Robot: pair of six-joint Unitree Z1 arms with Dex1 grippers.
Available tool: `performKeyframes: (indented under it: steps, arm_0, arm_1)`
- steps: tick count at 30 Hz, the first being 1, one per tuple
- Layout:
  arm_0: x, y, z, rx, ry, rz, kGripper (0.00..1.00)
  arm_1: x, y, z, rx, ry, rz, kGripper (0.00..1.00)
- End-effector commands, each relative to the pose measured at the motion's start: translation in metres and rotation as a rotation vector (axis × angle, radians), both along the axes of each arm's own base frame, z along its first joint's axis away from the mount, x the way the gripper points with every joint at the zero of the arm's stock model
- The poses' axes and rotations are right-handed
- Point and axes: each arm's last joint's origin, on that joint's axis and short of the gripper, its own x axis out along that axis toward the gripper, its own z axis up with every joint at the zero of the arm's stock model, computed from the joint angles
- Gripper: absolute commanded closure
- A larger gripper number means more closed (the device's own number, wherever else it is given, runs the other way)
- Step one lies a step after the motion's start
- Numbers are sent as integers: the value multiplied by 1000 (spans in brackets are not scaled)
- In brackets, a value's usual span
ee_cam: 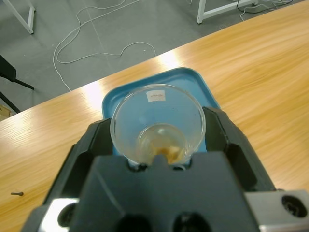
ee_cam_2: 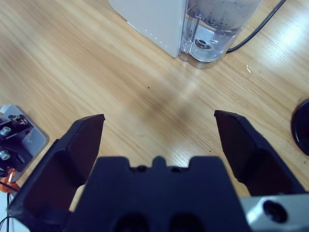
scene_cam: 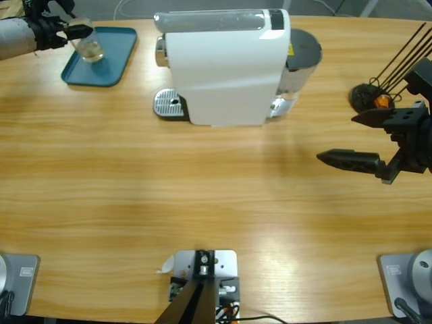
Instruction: Pour coffee
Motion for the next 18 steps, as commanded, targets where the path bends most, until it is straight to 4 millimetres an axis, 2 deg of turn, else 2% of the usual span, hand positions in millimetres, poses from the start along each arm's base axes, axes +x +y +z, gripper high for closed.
performKeyframes:
  steps: [1, 16, 17, 18]
  arm_0:
    - [13, -4, -19, -1, 48, 10, 1000]
    - [12, -7, -19, 17, 120, 13, 1000]
    - [12, -7, -19, 17, 123, 13, 865]
    - [11, -7, -20, 18, 126, 13, 594]
  arm_1:
    - [3, 1, -15, -49, 29, -8, 0]
    - [3, 0, -15, -50, 22, -14, 0]
    - [3, 0, -15, -50, 22, -14, 0]
    - [3, 0, -14, -50, 21, -14, 0]
